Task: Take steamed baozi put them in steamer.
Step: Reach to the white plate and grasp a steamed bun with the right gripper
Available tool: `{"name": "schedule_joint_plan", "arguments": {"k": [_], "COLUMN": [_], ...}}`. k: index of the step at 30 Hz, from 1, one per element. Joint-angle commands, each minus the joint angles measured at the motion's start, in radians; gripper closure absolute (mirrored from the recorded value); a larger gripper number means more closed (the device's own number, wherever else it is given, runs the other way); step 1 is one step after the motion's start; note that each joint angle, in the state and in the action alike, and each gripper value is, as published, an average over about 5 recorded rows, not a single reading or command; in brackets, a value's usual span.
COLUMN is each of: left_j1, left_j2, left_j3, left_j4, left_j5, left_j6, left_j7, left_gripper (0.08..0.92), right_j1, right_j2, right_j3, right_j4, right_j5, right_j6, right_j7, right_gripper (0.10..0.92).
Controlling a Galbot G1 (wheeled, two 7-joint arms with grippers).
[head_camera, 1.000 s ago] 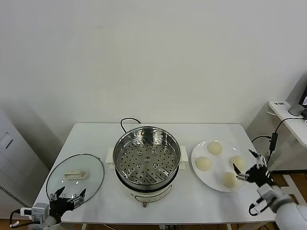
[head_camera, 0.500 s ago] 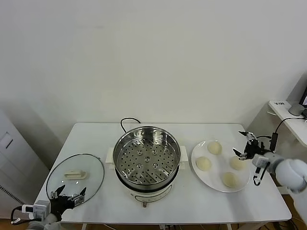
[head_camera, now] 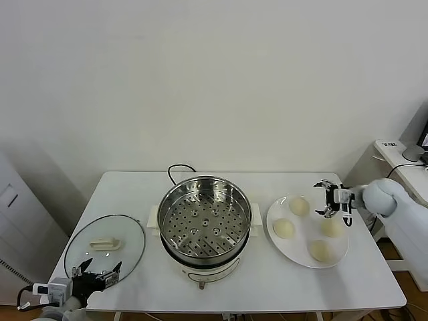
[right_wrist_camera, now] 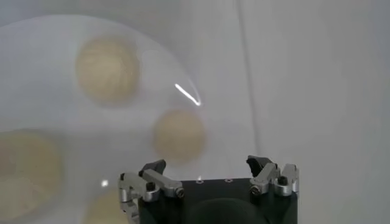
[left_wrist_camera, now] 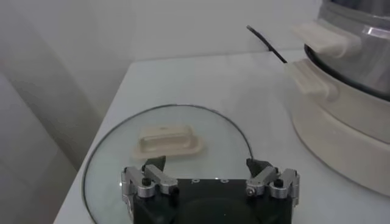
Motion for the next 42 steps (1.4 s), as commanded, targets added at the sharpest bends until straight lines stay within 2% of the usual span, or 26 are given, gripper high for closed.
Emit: {"name": "schedule_joint_plan", "arguments": {"k": [1,13,21,37,42], "left_j1": [-0.002,-0.007,-0.009,-0.011,-0.009], "left_j2": [0.000,0.001,0.004,0.006,0.005], "left_j3": [-0.001,0.002,0.002,0.001,-0.001], "left_j4": [0.000,-0.001,0.003,0.004,0.002], "left_j5": [0.001,-0.013,-0.025,-0.037,-0.039], "left_j6": [0.006,0.013,0.013,0.016,0.016], "left_j7": [0.003,0.009,0.008,0.008,0.006], "left_gripper": [0.177,0.177,0.177,0.177,0.177], "right_j1": [0.266,0.275,0.245,0.213,0.207], "right_j2": [0.114,0.277,0.343,0.350,0.348], "right_j3": [-0.247,-0.248,-0.207,-0.159,-0.152], "right_j4": [-0.249,-0.436,-0.502,-0.496,-0.485], "right_j5": [0.020,-0.081,-0.167,-0.215,-0.218], "right_j6": [0.056,0.129,0.147,0.144,0.147], "right_j7": [-0.150,-0.175,-0.152,-0.160,-0.159], "right_gripper": [0.203,0.203,0.205,0.424,0.469]}}
